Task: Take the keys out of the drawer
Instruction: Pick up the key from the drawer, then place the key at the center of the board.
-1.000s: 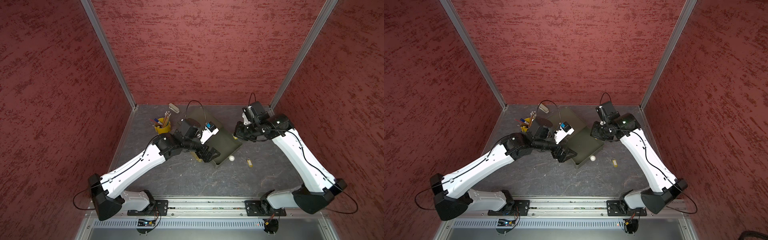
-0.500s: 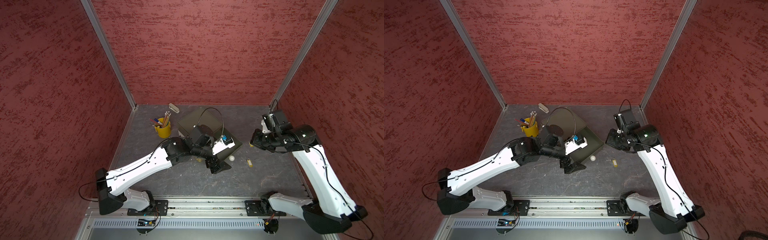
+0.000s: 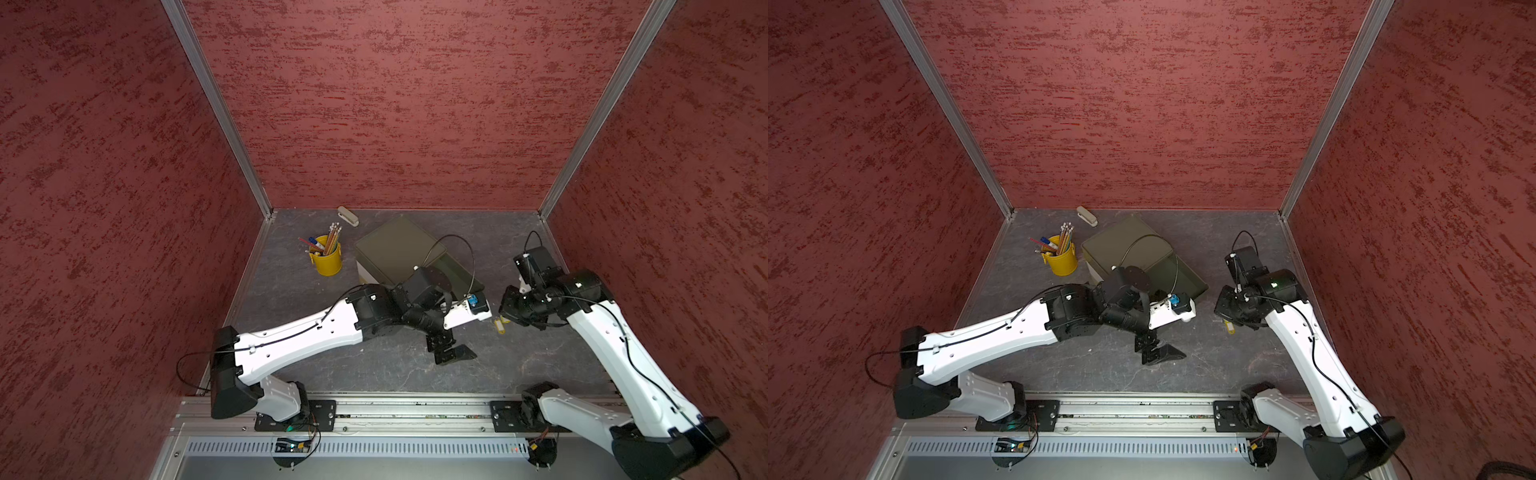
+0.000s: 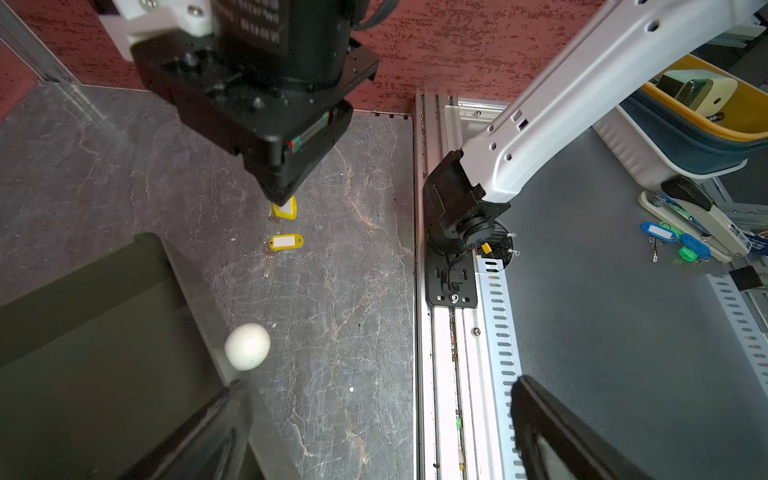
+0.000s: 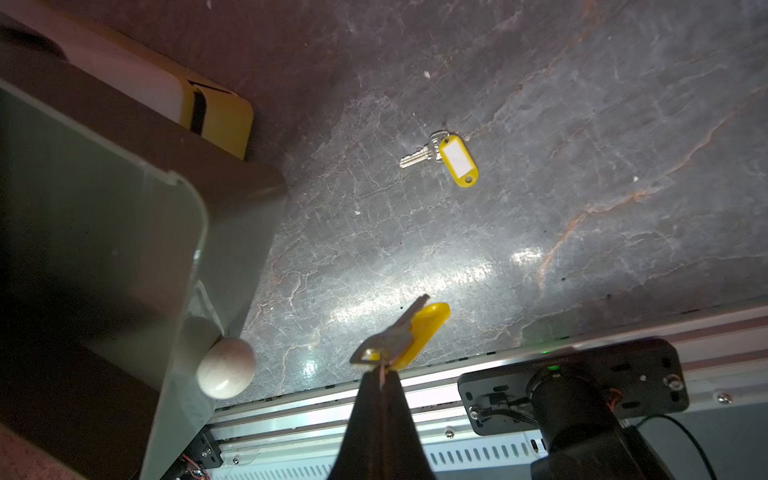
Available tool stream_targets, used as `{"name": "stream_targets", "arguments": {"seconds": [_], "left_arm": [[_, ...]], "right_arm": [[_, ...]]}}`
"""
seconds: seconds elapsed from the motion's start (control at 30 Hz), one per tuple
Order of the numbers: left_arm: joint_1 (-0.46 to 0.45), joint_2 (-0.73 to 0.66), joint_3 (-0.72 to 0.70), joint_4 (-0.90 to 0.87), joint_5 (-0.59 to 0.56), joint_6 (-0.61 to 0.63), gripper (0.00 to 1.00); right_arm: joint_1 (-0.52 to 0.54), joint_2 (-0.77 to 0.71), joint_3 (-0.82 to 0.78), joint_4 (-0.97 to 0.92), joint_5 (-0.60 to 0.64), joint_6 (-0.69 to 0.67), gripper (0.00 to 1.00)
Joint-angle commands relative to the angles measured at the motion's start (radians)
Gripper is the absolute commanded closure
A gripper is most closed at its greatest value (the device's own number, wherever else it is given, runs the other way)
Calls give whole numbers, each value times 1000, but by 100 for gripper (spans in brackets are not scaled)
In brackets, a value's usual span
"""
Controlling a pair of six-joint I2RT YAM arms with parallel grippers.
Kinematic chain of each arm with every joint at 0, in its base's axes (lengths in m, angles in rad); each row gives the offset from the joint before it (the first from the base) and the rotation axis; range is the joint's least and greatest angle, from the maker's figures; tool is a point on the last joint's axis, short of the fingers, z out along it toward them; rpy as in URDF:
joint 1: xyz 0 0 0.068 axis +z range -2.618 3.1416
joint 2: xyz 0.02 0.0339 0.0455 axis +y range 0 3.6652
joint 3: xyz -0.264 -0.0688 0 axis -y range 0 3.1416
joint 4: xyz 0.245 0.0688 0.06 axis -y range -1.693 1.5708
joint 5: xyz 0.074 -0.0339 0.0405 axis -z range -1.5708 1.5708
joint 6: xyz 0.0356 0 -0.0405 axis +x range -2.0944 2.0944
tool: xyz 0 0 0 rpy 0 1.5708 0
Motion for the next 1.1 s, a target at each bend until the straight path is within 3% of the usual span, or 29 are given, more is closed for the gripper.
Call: {"name": "stream_targets", "arguments": {"seconds": [0.0, 0.43, 1.07], "left_arm": [[-18, 20, 35, 6, -19, 10, 0], [-42, 44, 18, 16, -27, -2, 0], [-34, 33, 1, -3, -48, 3, 0]], "right_arm": [[-12, -14, -50, 83, -22, 9, 100], [-65, 42, -267, 274, -68, 1, 100], [-128, 260, -366, 478, -107, -54, 100]]}}
